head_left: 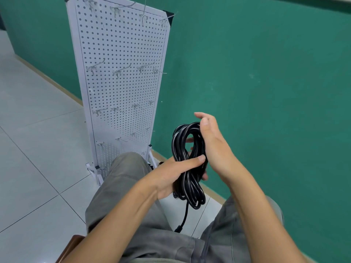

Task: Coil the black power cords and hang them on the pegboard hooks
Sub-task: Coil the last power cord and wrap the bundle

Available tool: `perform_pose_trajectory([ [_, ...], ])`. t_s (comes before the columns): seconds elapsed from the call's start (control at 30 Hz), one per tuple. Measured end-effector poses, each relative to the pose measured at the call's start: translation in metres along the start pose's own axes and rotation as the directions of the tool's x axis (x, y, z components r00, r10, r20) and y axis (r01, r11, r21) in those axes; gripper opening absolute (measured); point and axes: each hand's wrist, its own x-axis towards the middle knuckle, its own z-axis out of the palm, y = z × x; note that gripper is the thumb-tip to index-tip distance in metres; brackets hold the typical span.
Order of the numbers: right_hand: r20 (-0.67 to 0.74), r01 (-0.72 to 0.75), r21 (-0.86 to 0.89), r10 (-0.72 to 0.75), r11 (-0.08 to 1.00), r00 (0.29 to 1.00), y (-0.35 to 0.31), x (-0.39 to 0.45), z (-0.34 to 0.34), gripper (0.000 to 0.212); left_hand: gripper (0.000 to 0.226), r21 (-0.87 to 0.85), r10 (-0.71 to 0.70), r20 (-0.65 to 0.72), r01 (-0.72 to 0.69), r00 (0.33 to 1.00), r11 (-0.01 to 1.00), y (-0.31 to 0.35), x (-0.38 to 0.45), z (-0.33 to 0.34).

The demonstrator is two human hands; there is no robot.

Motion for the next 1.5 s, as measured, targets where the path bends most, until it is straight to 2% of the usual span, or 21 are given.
perform_pose_trajectory([
  [0.13,0.151,0.002,-0.108,0.014,0.994,0.988,0.001,-0.001,-0.006,0.055,0.026,-0.095,0.000,-0.026,-0.002,1.000,0.995,-0.007,0.003,0.002],
  [0.23,0.171,-0.011,-0.114,0.030,0.993,0.985,0.000,0.003,-0.008,0.060,0.017,-0.136,0.028,-0.047,-0.034,0.998,0.990,-0.007,0.005,0.006],
  [0.33,0.147,-0.043,0.080,0.031,0.996,0.989,0.013,0.010,-0.001,0.064,0.016,-0.190,0.093,-0.076,-0.106,0.993,0.976,-0.005,0.008,0.004],
  [0.4,0.203,-0.105,0.213,0.061,0.971,0.977,0.026,0.010,0.008,0.076,0.019,-0.242,0.148,-0.105,-0.170,0.983,0.955,0.000,0.010,0.000],
  [0.5,0.299,-0.189,0.282,0.101,0.940,0.949,0.046,0.004,0.022,0.086,0.024,-0.312,0.186,-0.150,-0.225,0.971,0.923,0.012,0.011,-0.013],
  [0.57,0.327,-0.213,0.278,0.116,0.937,0.938,0.056,0.001,0.028,0.090,0.024,-0.364,0.183,-0.208,-0.250,0.961,0.897,0.017,0.012,-0.024],
  [0.7,0.318,-0.184,0.143,0.131,0.972,0.939,0.059,-0.005,0.032,0.093,0.023,-0.468,0.167,-0.341,-0.321,0.925,0.823,0.022,0.012,-0.037],
  [0.9,0.303,-0.128,-0.089,0.150,0.988,0.941,0.062,-0.010,0.031,0.077,0.029,-0.532,0.118,-0.535,-0.443,0.836,0.722,0.023,0.015,-0.048],
  [1.07,0.300,-0.029,-0.271,0.113,0.962,0.947,0.058,-0.014,0.025,0.033,0.031,-0.550,0.046,-0.651,-0.512,0.758,0.660,0.016,0.018,-0.048],
  [1.2,0.283,-0.064,-0.295,0.151,0.953,0.947,0.052,-0.018,0.020,0.020,0.027,-0.535,0.022,-0.708,-0.556,0.706,0.636,0.014,0.018,-0.049],
  [1.3,0.253,-0.103,-0.249,0.168,0.963,0.953,0.044,-0.021,0.016,0.018,0.028,-0.509,0.009,-0.731,-0.555,0.682,0.657,0.013,0.019,-0.055],
  [1.4,0.255,-0.089,-0.315,0.175,0.945,0.951,0.033,-0.023,0.014,0.022,0.028,-0.475,-0.014,-0.760,-0.540,0.650,0.694,0.010,0.019,-0.062],
  [1.5,0.226,-0.011,-0.447,0.125,0.894,0.966,0.020,-0.023,0.011,0.024,0.026,-0.296,0.032,-0.835,-0.496,0.550,0.816,0.006,0.022,-0.065],
])
